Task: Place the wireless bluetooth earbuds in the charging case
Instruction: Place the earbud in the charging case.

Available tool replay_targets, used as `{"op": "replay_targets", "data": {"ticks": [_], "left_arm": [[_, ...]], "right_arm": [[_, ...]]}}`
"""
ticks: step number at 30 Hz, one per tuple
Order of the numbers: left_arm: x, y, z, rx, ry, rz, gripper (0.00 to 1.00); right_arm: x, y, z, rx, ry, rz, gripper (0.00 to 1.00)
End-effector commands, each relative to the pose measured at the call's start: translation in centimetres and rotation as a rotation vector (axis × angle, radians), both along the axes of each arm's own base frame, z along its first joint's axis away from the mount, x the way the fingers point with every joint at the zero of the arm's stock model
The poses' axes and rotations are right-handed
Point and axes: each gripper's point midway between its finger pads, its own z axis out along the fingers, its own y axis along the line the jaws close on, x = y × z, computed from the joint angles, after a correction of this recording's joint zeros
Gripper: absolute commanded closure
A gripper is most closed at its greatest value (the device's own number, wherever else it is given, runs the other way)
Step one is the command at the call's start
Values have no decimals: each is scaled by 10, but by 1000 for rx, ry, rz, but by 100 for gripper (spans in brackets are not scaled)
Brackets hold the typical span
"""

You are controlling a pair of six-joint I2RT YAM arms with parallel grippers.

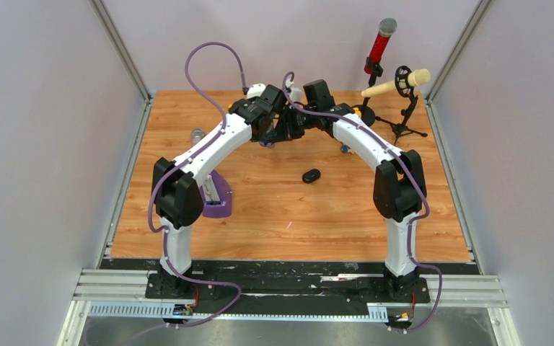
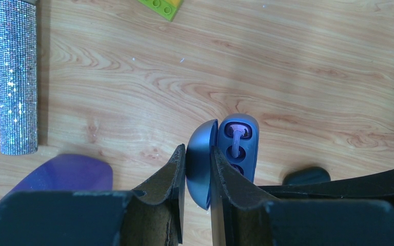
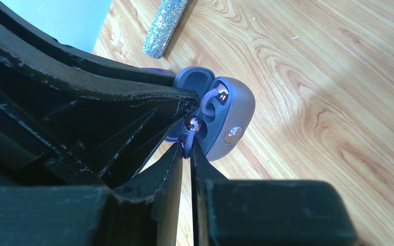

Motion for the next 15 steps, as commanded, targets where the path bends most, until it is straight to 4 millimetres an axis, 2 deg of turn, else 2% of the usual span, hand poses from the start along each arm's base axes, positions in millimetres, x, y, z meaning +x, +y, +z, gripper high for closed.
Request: {"op": "replay_targets", "data": {"ticks": [1,8,15], "left_arm": [[4,-5,35,-40,-84,-6,100],[4,-5,35,-37,-85,-5,100],[4,-5,35,-37,-85,-5,100]], "right_arm": [[6,5,11,4,-50,11,87],[5,3,8,-6,-49,6,86],[5,4,14,4,-54,7,77]]}}
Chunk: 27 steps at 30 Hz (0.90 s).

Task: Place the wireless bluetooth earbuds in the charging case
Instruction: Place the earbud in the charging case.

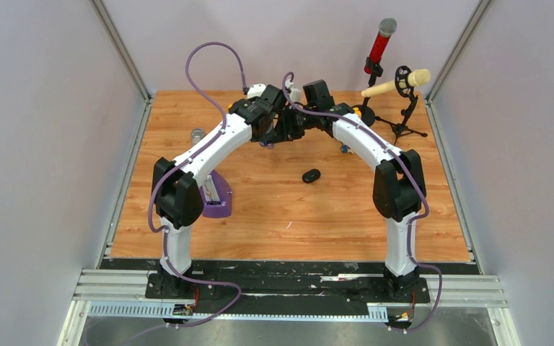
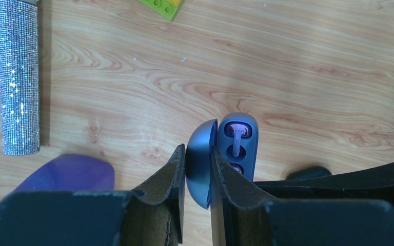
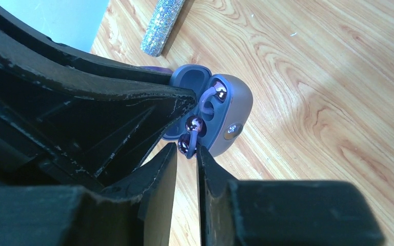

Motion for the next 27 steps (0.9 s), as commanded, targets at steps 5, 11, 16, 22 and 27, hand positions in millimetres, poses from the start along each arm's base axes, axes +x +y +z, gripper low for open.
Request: {"op": "replay_targets", "data": {"ticks": [5,11,16,22,27], "left_arm": [[4,-6,34,-41,-85,-1,100],[5,-5,34,-41,-88,1,100],[5,-5,33,-38,-85,2,100],[6,-5,31,-36,-84,1,100],[6,-5,30,-33,-84,1,100]], "right_arm": [[3,6,24,36,-61,21,74],[1,7,28,46,-61,30,73],[-3,7,34,59,-66,47,73],[-9,8,39,83,-70,79,76],[-11,5,42,80,-115,95,75]]}}
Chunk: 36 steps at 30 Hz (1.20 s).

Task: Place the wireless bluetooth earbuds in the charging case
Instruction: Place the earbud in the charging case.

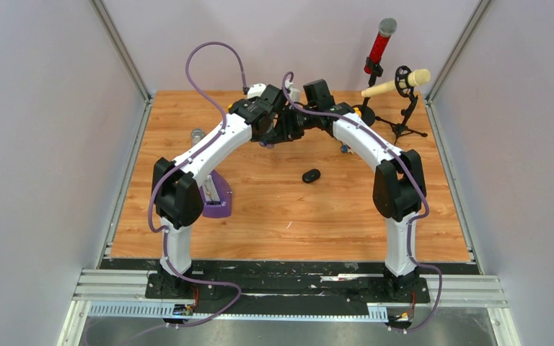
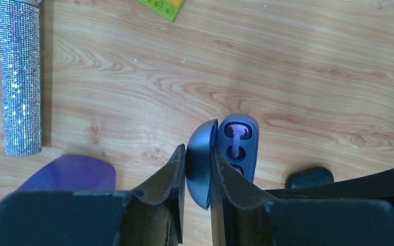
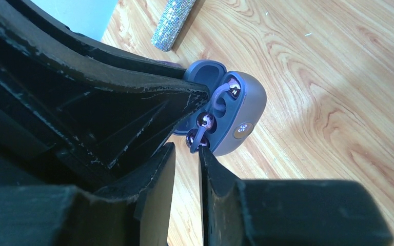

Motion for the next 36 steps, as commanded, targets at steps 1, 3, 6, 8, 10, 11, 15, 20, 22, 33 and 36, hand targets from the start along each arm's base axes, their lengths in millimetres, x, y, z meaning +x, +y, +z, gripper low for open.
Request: {"op": "replay_targets", "data": {"ticks": [1,3,6,8,10,11,15,20,22,33,36], "left_arm": [[6,-6,30,-37,-82,4,100],[6,-6,29,-37,-81,4,100],[6,-6,28,-35,-77,3,100],[6,-7,27,-35,-73,1,100],[7,-8,25,-36,-70,0,100],[7,-8,25,-36,-70,-1,100],[7,-9,24,-37,-67,-2,100],[7,-9,24,-38,-66,-3,100],[7,-9,24,-38,-68,-4,100],[6,-9,25,-34,-71,-6,100],[6,-9,25,-34,-71,-7,100]], "right_arm": [[-4,1,36,50,-132,47,74],[-4,0,35,43,-149,50,73],[-7,0,35,50,-160,66,73],[-9,0,38,63,-178,80,73],[-12,0,43,80,-198,91,72],[-12,1,45,86,-205,94,72],[-11,1,48,87,-237,93,71],[-5,-2,38,48,-266,78,72],[-4,-3,35,39,-276,77,75],[-11,-10,45,73,-276,100,85],[-10,-13,49,79,-278,95,84]]}}
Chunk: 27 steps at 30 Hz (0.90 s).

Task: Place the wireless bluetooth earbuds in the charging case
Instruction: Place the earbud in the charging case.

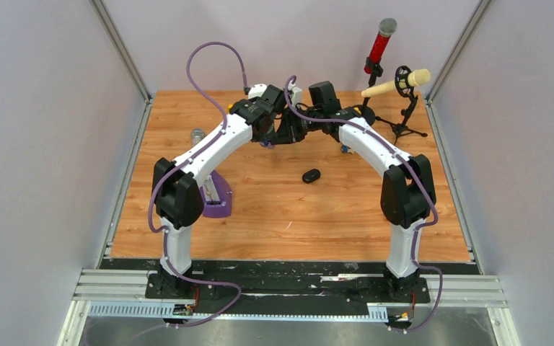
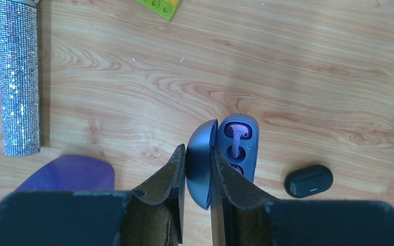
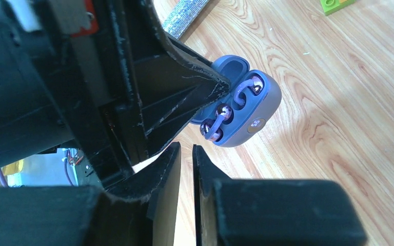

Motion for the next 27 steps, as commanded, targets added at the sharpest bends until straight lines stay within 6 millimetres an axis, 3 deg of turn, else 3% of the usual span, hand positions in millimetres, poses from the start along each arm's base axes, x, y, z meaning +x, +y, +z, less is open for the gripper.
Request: {"op": "replay_targets", "data": {"ticks": [1,4,8,27], "left_arm": [[7,-7,24,-36,-70,2,100],[7,-7,25,-37,-70,1,100],[7,-7,25,-39,-71,0,100],[7,-8,26,-39,-71,-1,100]], "right_arm": [[0,-3,38,56,-109,14,83],[9,-7,31,28,-111,-26,87],[20,-9,20,-3,-108,-71,100],[28,0,6,6,-38,-76,100]]}}
